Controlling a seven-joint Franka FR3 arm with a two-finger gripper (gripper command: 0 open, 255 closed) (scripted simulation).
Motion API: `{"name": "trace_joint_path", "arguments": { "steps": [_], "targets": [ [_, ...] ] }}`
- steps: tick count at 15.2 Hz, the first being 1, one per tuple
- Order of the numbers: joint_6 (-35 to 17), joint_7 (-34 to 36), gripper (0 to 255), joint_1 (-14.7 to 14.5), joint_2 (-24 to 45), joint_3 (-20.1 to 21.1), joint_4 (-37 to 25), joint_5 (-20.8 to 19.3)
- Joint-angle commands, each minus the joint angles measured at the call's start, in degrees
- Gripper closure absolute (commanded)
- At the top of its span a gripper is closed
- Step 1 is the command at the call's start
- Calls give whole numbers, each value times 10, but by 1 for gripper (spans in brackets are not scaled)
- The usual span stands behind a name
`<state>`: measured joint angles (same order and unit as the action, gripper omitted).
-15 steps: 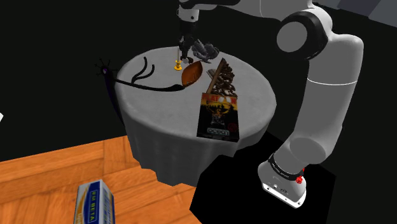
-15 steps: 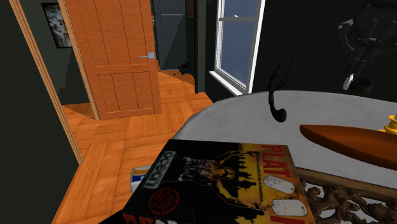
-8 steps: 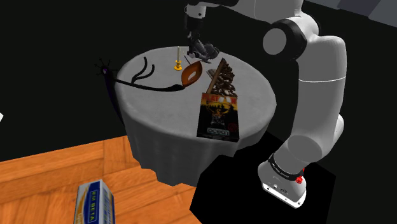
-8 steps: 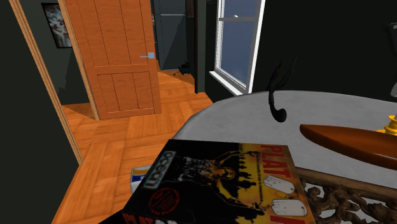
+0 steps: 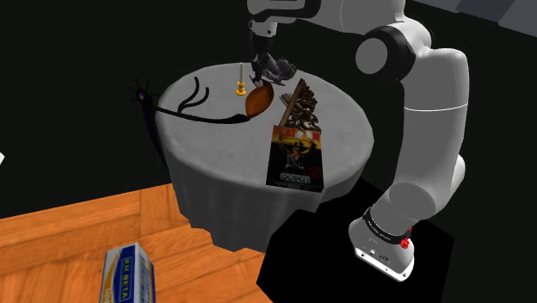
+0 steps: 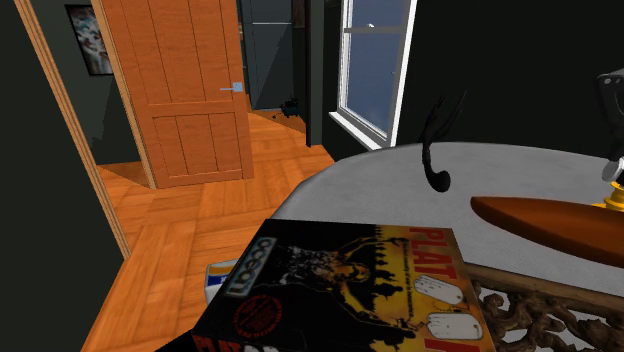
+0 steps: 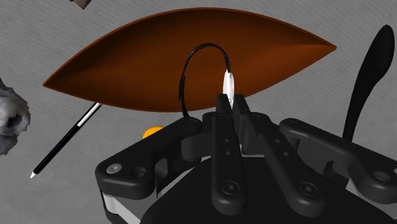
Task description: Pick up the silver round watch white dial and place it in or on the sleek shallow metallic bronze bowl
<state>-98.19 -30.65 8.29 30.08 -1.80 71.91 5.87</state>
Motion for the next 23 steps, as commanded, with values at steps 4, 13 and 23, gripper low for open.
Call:
{"name": "trace_joint_path", "arguments": {
  "steps": [4,13,23],
  "targets": [
    [-36,-3,255,0,4,0,31,1],
    [-67,-6,255,-1,9,0,58,2],
    [-48,-5,0,0,8,0,40,1]
  ]
}}
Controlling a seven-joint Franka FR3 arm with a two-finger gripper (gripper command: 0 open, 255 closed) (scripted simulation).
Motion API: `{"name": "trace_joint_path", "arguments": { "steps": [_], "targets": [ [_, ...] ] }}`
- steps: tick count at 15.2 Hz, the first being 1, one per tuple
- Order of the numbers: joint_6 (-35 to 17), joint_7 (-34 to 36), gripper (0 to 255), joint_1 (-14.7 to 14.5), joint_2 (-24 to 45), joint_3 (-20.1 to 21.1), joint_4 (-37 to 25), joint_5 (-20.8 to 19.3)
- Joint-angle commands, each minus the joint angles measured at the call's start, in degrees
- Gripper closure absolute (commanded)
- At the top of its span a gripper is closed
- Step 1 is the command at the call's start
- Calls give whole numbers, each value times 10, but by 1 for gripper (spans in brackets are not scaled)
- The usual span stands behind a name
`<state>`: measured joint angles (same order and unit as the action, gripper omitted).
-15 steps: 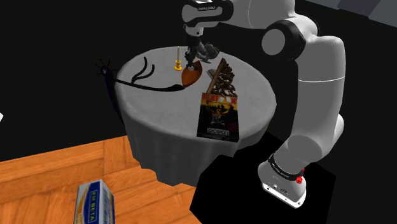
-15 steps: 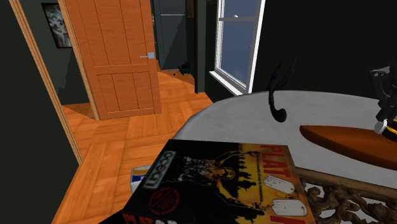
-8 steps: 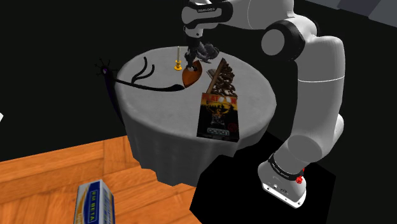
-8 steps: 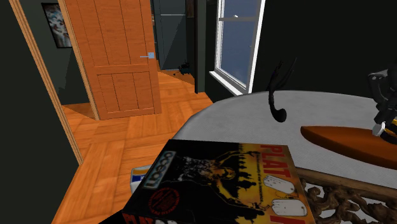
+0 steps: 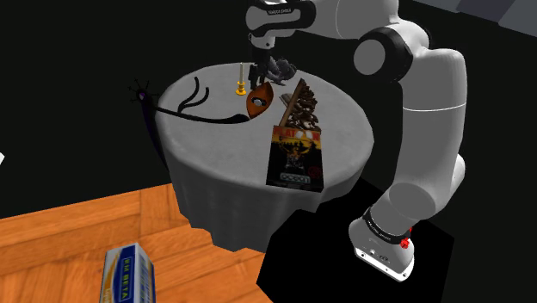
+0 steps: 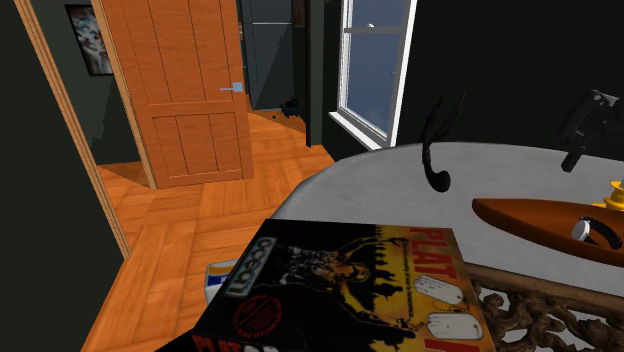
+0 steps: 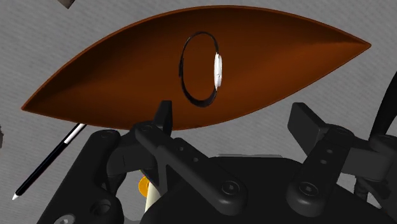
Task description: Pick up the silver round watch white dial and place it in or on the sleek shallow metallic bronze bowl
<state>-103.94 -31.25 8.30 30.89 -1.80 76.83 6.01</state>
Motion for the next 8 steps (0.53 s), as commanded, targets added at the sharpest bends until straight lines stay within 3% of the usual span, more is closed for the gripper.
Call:
{"name": "trace_joint_path", "arguments": {
  "steps": [1,3,8],
  "targets": [
    [28,1,0,1,0,0,-28,-1],
    [64,3,0,3,2,-1,-66,-1],
    [64,3,0,3,2,-1,-66,-1]
  ]
}}
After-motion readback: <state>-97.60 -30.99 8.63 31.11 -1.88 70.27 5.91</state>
